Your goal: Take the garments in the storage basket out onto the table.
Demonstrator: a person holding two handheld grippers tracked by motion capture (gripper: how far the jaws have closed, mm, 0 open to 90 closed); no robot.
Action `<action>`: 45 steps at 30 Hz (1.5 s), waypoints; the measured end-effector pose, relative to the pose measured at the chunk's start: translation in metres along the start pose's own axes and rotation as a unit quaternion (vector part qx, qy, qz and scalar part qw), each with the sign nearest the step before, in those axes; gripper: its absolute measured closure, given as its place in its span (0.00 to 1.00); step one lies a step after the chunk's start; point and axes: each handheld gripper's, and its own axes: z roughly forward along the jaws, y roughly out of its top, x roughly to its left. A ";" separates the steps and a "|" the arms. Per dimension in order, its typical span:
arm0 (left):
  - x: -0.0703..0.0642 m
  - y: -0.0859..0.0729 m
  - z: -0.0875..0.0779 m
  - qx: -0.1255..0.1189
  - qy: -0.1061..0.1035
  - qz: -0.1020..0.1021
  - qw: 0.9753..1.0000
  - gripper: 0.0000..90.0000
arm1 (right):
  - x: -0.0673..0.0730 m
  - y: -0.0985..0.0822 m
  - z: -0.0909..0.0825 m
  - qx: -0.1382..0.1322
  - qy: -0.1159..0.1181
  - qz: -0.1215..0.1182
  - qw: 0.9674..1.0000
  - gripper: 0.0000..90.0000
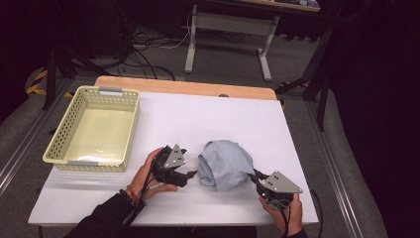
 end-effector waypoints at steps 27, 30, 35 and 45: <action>-0.026 0.012 0.041 0.054 -0.065 0.005 0.996 0.92 | -0.002 -0.012 0.007 0.023 0.052 0.050 0.997 0.73; -0.023 0.014 0.034 0.037 -0.045 0.008 0.998 0.94 | 0.000 -0.011 0.007 0.030 0.051 0.034 0.998 0.83; -0.017 0.028 -0.003 -0.011 0.009 0.021 1.000 0.94 | -0.001 -0.008 0.004 0.016 0.044 0.033 0.998 0.93; -0.002 0.033 -0.085 -0.065 0.019 0.020 0.998 0.94 | -0.007 -0.003 -0.005 -0.023 0.042 0.036 0.998 0.95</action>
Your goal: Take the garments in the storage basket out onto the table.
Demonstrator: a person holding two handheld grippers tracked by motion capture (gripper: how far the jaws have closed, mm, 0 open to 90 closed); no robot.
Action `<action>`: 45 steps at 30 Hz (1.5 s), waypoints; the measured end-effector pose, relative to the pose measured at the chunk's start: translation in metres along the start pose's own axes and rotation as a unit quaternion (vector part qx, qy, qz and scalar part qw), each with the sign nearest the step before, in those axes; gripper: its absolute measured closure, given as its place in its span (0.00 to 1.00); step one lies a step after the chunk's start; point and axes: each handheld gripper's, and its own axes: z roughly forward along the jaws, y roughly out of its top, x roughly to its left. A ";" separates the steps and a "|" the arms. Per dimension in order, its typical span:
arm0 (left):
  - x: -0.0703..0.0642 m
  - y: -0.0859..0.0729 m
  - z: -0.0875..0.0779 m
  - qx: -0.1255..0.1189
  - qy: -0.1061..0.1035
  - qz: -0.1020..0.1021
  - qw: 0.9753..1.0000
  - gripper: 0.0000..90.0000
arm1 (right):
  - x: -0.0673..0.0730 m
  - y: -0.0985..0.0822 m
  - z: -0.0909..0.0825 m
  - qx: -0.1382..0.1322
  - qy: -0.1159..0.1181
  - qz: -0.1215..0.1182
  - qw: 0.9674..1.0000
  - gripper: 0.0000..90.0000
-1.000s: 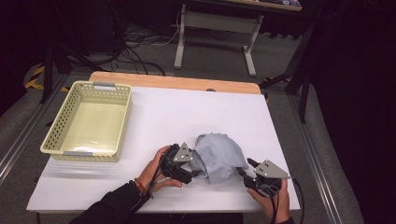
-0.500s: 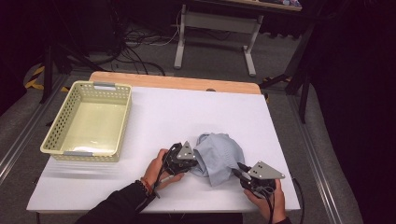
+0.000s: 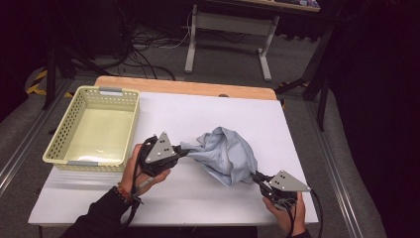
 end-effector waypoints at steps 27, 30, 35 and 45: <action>-0.018 -0.061 0.037 0.080 -0.006 -0.035 0.996 0.46 | -0.002 -0.012 0.009 0.021 -0.013 -0.008 1.000 0.72; -0.011 -0.056 0.046 0.075 0.007 -0.022 0.997 0.46 | -0.004 -0.009 0.007 0.005 -0.006 0.015 1.000 0.60; 0.000 -0.045 0.061 0.062 0.003 -0.032 0.998 0.43 | -0.002 -0.001 0.004 -0.019 0.015 0.051 0.998 0.49; 0.004 -0.041 0.109 0.100 -0.026 -0.045 0.994 0.42 | 0.004 -0.014 0.034 0.081 0.038 0.041 0.995 0.44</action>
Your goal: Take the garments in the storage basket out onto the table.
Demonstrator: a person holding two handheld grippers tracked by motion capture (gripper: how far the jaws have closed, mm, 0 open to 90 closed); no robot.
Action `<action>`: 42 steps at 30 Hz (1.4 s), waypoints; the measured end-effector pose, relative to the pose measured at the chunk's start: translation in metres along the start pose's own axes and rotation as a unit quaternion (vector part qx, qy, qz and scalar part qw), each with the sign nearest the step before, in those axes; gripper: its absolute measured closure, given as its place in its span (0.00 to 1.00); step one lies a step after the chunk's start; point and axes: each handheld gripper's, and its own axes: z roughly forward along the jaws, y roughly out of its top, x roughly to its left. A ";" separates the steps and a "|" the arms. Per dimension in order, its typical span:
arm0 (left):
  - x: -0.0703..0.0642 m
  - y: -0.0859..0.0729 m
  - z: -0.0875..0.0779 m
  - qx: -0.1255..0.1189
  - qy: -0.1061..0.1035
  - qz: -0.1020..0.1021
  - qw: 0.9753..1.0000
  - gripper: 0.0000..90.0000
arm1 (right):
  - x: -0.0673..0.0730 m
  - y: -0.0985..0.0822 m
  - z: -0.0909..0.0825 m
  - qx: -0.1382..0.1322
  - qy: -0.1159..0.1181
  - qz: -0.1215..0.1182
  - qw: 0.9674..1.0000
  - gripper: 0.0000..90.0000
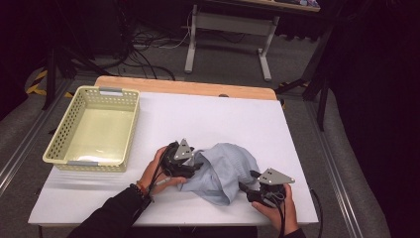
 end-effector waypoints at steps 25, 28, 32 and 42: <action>-0.002 0.053 -0.092 -0.112 0.080 0.066 0.988 0.89 | -0.011 0.044 -0.004 -0.113 -0.066 -0.070 0.989 0.87; 0.001 0.065 -0.107 -0.113 0.100 0.080 0.985 0.89 | -0.016 0.058 0.000 -0.139 -0.061 -0.053 0.987 0.89; -0.006 0.065 -0.109 -0.091 0.101 0.113 0.984 0.89 | -0.009 0.068 0.003 -0.147 -0.042 -0.057 0.987 0.78; -0.035 0.021 -0.092 -0.065 0.028 0.116 0.991 0.85 | 0.029 0.078 -0.004 -0.151 0.003 -0.084 0.985 0.60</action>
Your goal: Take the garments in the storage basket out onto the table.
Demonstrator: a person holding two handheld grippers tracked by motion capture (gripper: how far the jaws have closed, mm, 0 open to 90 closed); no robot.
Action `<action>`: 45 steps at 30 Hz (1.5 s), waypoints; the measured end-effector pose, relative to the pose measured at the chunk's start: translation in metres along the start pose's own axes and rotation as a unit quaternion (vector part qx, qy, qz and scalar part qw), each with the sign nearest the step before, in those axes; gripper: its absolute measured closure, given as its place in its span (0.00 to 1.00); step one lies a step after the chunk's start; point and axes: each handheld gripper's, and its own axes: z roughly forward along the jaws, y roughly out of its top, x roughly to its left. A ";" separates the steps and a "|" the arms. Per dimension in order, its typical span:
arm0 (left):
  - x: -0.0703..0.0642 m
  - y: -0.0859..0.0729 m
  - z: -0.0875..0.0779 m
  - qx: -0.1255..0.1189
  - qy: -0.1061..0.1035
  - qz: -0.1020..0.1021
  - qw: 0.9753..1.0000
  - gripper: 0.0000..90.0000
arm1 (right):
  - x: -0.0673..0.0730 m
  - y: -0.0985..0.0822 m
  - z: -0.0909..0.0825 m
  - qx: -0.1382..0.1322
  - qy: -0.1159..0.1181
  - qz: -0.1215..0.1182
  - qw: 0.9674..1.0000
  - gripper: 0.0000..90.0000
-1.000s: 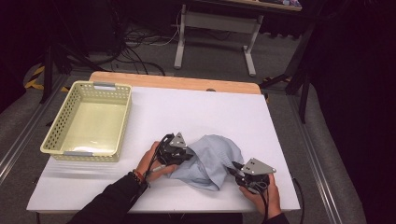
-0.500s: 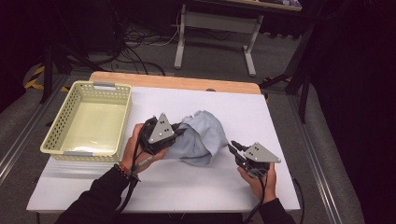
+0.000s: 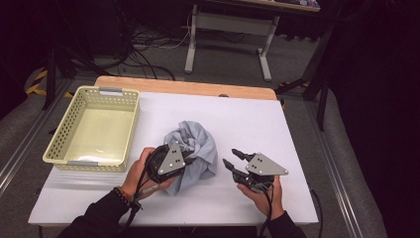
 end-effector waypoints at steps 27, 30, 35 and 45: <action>-0.004 -0.076 -0.017 0.067 0.005 -0.098 0.993 0.44 | 0.044 0.022 0.041 0.030 0.062 -0.069 0.995 0.53; -0.003 -0.080 -0.010 0.077 0.006 -0.102 0.992 0.48 | 0.045 0.018 0.049 0.043 0.057 -0.078 0.994 0.63; -0.002 -0.087 0.005 0.094 -0.014 -0.101 0.990 0.69 | 0.043 0.006 0.056 0.058 0.063 -0.081 0.993 0.92; 0.004 -0.079 -0.013 0.042 0.003 -0.098 0.994 0.86 | 0.021 -0.003 0.031 0.044 0.015 -0.049 0.998 0.97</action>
